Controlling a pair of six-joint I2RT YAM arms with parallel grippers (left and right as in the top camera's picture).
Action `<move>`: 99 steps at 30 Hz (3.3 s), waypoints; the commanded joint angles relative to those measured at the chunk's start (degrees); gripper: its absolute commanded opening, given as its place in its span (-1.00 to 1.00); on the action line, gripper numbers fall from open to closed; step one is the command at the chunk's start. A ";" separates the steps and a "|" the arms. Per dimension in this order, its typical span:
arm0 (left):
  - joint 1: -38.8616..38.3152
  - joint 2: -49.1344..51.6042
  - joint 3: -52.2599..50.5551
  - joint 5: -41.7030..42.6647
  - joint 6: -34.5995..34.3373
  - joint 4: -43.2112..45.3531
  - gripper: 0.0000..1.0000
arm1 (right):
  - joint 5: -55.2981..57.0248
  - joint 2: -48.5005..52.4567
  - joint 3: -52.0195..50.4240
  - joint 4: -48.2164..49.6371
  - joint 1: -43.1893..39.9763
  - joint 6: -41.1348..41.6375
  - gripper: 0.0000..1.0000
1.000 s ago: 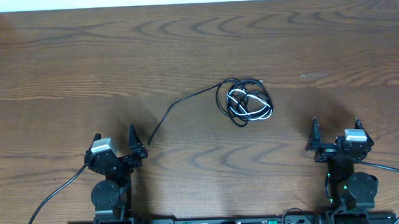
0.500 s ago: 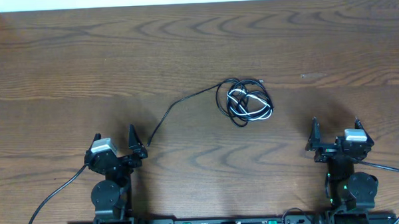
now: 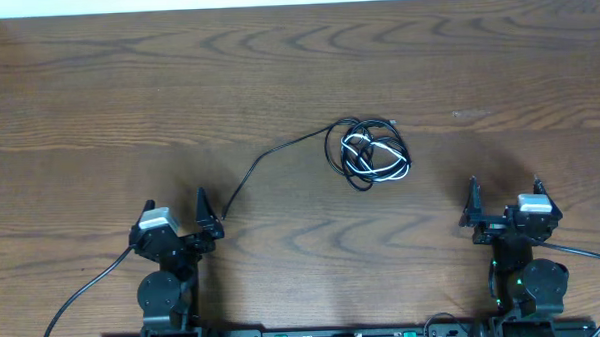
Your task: Untangle cables
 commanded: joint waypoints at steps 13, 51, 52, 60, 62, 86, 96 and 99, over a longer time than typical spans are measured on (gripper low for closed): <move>0.17 5.99 5.51 8.20 0.98 -5.29 0.82 | 0.28 -0.24 -0.07 -0.20 0.33 -0.28 0.99; -14.12 56.96 40.52 15.56 10.23 -17.00 0.82 | 0.28 -0.24 -0.07 -0.20 0.33 -0.28 0.99; -15.04 57.90 41.16 15.56 10.23 -16.94 0.82 | 0.26 -0.24 -0.07 -0.20 0.33 -0.28 0.98; -20.79 66.16 45.92 15.58 10.23 -17.33 0.82 | 0.26 -0.24 -0.07 -0.20 0.33 -0.28 0.98; -21.75 68.00 46.64 15.58 10.23 -17.33 0.82 | 0.26 -0.24 -0.07 -0.20 0.33 -0.28 0.99; -31.85 82.53 67.49 8.66 15.58 -28.76 0.82 | 0.26 -0.17 -0.07 -0.20 0.33 -0.28 0.98; -31.93 95.25 82.14 8.68 15.56 -41.92 0.82 | 0.26 -0.17 -0.07 -0.20 0.33 -0.28 0.98; -31.93 99.10 85.64 8.66 15.06 -45.75 0.82 | 0.28 -0.17 -0.07 -0.20 0.33 -0.28 0.99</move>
